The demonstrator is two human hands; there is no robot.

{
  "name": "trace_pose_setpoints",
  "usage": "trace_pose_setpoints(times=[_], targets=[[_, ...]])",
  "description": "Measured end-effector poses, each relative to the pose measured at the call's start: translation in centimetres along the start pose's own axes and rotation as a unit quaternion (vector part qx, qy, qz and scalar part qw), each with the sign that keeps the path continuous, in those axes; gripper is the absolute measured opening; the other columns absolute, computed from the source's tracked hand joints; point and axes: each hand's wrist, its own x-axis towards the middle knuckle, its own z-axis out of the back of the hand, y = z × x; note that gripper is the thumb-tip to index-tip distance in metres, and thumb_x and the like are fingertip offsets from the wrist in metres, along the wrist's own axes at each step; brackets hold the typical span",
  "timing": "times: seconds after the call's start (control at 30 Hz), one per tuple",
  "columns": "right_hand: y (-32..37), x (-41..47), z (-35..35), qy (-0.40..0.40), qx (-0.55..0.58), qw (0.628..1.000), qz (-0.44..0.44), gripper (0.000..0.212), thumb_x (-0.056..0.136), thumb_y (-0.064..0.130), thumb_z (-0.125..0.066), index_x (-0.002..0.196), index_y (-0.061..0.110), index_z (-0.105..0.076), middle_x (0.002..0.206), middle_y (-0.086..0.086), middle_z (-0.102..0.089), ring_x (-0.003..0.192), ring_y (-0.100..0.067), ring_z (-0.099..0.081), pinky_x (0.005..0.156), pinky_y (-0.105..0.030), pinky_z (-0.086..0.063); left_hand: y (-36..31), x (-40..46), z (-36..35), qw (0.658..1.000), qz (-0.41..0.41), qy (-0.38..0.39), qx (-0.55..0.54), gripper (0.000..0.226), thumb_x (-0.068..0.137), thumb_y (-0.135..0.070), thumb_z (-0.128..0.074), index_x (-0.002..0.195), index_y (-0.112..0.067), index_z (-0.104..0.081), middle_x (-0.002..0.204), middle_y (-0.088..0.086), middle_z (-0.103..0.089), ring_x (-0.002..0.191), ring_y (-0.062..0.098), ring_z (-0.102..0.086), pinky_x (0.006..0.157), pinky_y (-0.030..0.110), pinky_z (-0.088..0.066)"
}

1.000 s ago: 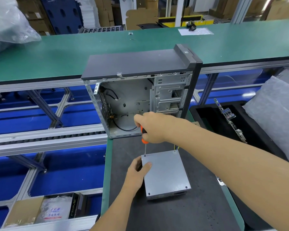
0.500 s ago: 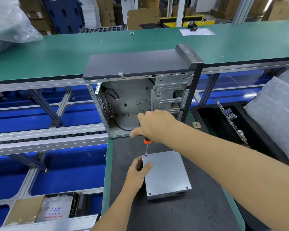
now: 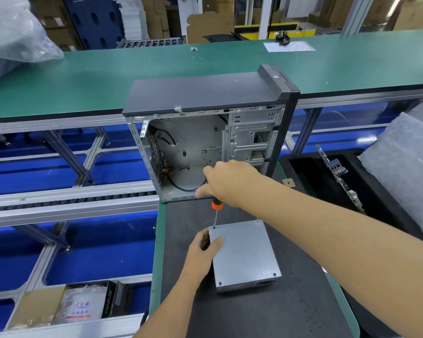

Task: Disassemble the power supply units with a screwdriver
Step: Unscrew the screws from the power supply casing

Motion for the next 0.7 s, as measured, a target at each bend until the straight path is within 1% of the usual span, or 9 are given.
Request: trace_pose_setpoints(times=[0.1, 0.2, 0.27, 0.37, 0.43, 0.5, 0.57, 0.63, 0.7], targets=[[-0.5, 0.1, -0.1, -0.005, 0.019, 0.999, 0.04, 0.028, 0.101, 0.035, -0.046, 0.113, 0.009, -0.046, 0.081, -0.005, -0.044, 0.086, -0.031, -0.051, 0.059, -0.036, -0.038, 0.0, 0.0, 0.1, 1.0, 0.002, 0.002, 0.0, 0.039, 0.089, -0.032, -0.076, 0.124, -0.03, -0.06, 0.115, -0.013, -0.072, 0.107, 0.007, -0.069, 0.083, 0.023, -0.055], [-0.9, -0.3, -0.1, 0.036, 0.132, 0.988, 0.077, 0.036, 0.092, 0.024, -0.059, 0.124, 0.016, -0.044, 0.107, -0.003, -0.052, 0.099, -0.027, -0.046, 0.076, -0.038, -0.043, 0.0, 0.0, 0.1, 1.0, 0.001, 0.003, 0.0, 0.04, 0.088, -0.034, -0.076, 0.125, -0.03, -0.06, 0.115, -0.012, -0.072, 0.107, 0.008, -0.069, 0.082, 0.023, -0.055], [-0.5, -0.4, 0.0, 0.031, 0.136, 0.988, 0.065, 0.046, 0.089, 0.041, -0.067, 0.118, 0.016, -0.043, 0.093, -0.001, -0.05, 0.085, -0.025, -0.049, 0.063, -0.035, -0.04, -0.1, 0.0, 0.1, 1.0, 0.0, 0.001, 0.001, 0.04, 0.087, -0.035, -0.077, 0.124, -0.031, -0.06, 0.114, -0.013, -0.073, 0.106, 0.007, -0.069, 0.08, 0.021, -0.055], [0.1, -0.4, 0.1, 0.0, 0.017, 1.0, 0.001, 0.061, 0.089, 0.069, -0.049, 0.106, 0.011, -0.042, 0.075, 0.002, -0.04, 0.069, -0.022, -0.044, 0.05, -0.032, -0.029, -0.1, -0.1, 0.0, 1.0, -0.001, -0.002, 0.003, 0.039, 0.088, -0.035, -0.077, 0.123, -0.033, -0.06, 0.114, -0.014, -0.072, 0.105, 0.005, -0.069, 0.077, 0.019, -0.056], [0.1, -0.3, 0.0, -0.03, -0.048, 0.998, 0.021, 0.052, 0.098, 0.059, -0.041, 0.111, 0.009, -0.046, 0.073, 0.0, -0.037, 0.076, -0.027, -0.048, 0.051, -0.033, -0.03, -0.1, -0.1, 0.0, 1.0, -0.001, -0.005, -0.001, 0.038, 0.088, -0.032, -0.077, 0.122, -0.031, -0.061, 0.113, -0.013, -0.073, 0.104, 0.005, -0.069, 0.076, 0.018, -0.056], [-0.2, -0.4, -0.1, -0.03, -0.004, 0.998, 0.058, 0.034, 0.1, 0.038, -0.048, 0.118, 0.009, -0.044, 0.079, -0.004, -0.045, 0.086, -0.03, -0.055, 0.054, -0.036, -0.039, -0.2, -0.2, 0.0, 1.0, -0.001, -0.004, -0.004, 0.038, 0.088, -0.032, -0.077, 0.122, -0.031, -0.061, 0.113, -0.013, -0.073, 0.104, 0.006, -0.069, 0.077, 0.017, -0.056], [-0.5, -0.7, 0.0, 0.008, 0.069, 0.994, 0.081, 0.035, 0.095, 0.025, -0.056, 0.124, 0.014, -0.041, 0.101, -0.006, -0.056, 0.099, -0.03, -0.052, 0.07, -0.04, -0.046, -0.2, -0.2, -0.1, 1.0, -0.002, -0.004, -0.003, 0.038, 0.088, -0.033, -0.077, 0.122, -0.031, -0.061, 0.113, -0.013, -0.073, 0.104, 0.006, -0.069, 0.077, 0.018, -0.056], [-0.4, -0.9, 0.3, 0.026, 0.073, 0.995, 0.067, 0.05, 0.09, 0.039, -0.067, 0.123, 0.015, -0.039, 0.099, -0.004, -0.055, 0.095, -0.028, -0.048, 0.067, -0.037, -0.04, -0.3, -0.3, -0.1, 1.0, -0.001, -0.006, -0.005, 0.038, 0.088, -0.033, -0.077, 0.122, -0.031, -0.06, 0.113, -0.013, -0.073, 0.104, 0.005, -0.069, 0.076, 0.017, -0.056], [-0.1, -0.8, 0.4, 0.017, -0.001, 1.0, 0.006, 0.062, 0.084, 0.067, -0.059, 0.111, 0.013, -0.043, 0.078, 0.0, -0.046, 0.076, -0.025, -0.046, 0.053, -0.032, -0.03, -0.4, -0.3, -0.1, 1.0, -0.001, -0.009, -0.004, 0.038, 0.088, -0.033, -0.076, 0.123, -0.031, -0.06, 0.113, -0.014, -0.073, 0.104, 0.004, -0.069, 0.077, 0.019, -0.056]])
